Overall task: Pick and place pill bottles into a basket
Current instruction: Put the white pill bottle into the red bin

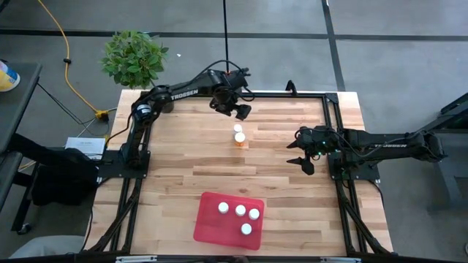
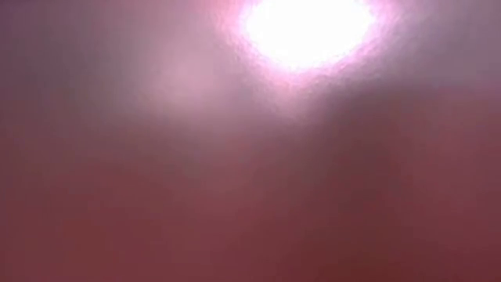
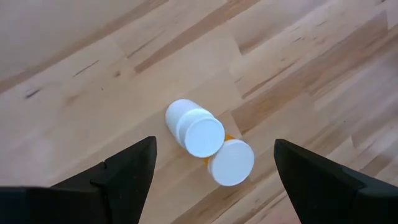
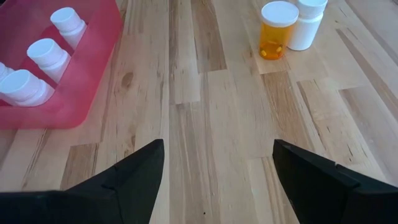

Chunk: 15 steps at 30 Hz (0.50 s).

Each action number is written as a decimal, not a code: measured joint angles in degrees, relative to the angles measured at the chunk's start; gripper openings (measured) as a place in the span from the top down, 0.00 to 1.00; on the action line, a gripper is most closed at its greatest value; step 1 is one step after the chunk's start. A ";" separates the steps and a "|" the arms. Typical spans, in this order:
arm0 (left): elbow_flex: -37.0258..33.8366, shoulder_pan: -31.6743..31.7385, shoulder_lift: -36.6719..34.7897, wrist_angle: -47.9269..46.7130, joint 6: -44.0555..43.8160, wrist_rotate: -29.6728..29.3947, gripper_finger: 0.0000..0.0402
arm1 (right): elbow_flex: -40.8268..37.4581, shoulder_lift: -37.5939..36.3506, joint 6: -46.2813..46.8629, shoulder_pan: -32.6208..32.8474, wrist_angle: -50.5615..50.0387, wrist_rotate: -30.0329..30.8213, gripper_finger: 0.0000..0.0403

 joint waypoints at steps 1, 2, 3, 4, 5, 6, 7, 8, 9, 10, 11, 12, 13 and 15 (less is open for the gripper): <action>0.00 -0.25 0.00 0.04 -0.37 -0.11 0.11 | 0.00 0.00 0.01 -0.01 -0.01 -0.01 0.28; 0.00 -0.57 0.00 0.23 -0.66 -0.11 0.11 | 0.00 0.00 0.00 -0.01 -0.02 -0.01 0.28; 0.00 -0.96 0.00 0.56 -0.83 -0.09 0.11 | 0.00 0.00 -0.02 0.01 0.00 -0.01 0.28; 0.00 -1.37 0.00 0.94 -0.85 -0.12 0.11 | 0.00 0.00 0.01 0.01 0.00 -0.01 0.28; 0.00 -1.66 0.00 1.16 -0.85 -0.40 0.11 | 0.00 0.00 0.00 -0.01 -0.02 -0.01 0.28; 0.00 -2.02 0.00 1.17 -0.97 -0.98 0.11 | 0.00 0.00 0.00 0.01 -0.02 -0.03 0.28; 0.00 -2.40 0.00 1.13 -1.15 -1.56 0.11 | 0.00 0.00 -0.02 0.00 -0.01 -0.01 0.28; 0.00 -2.69 0.00 1.13 -1.29 -1.83 0.11 | 0.00 0.00 0.01 -0.01 -0.02 -0.02 0.28; 0.00 -2.99 0.21 1.20 -1.39 -1.97 0.11 | 0.00 0.00 0.00 -0.01 -0.02 -0.04 0.28; 0.04 -3.34 0.64 1.57 -1.75 -2.10 0.11 | 0.00 0.01 -0.02 0.01 -0.02 -0.09 0.28; 0.04 -3.39 0.98 1.70 -2.24 -1.99 0.11 | 0.00 0.00 -0.01 0.00 -0.01 -0.25 0.28; -0.07 -3.57 1.30 1.26 -2.37 -1.96 0.11 | 0.00 0.01 -0.01 0.02 -0.03 -0.35 0.28; -0.09 -3.77 1.89 1.09 -2.40 -2.11 0.11 | 0.00 0.01 0.01 0.11 -0.05 -0.34 0.28; 0.02 -4.31 2.75 1.99 -2.59 -2.74 0.11 | 0.00 0.07 0.05 0.45 -0.07 -0.32 0.28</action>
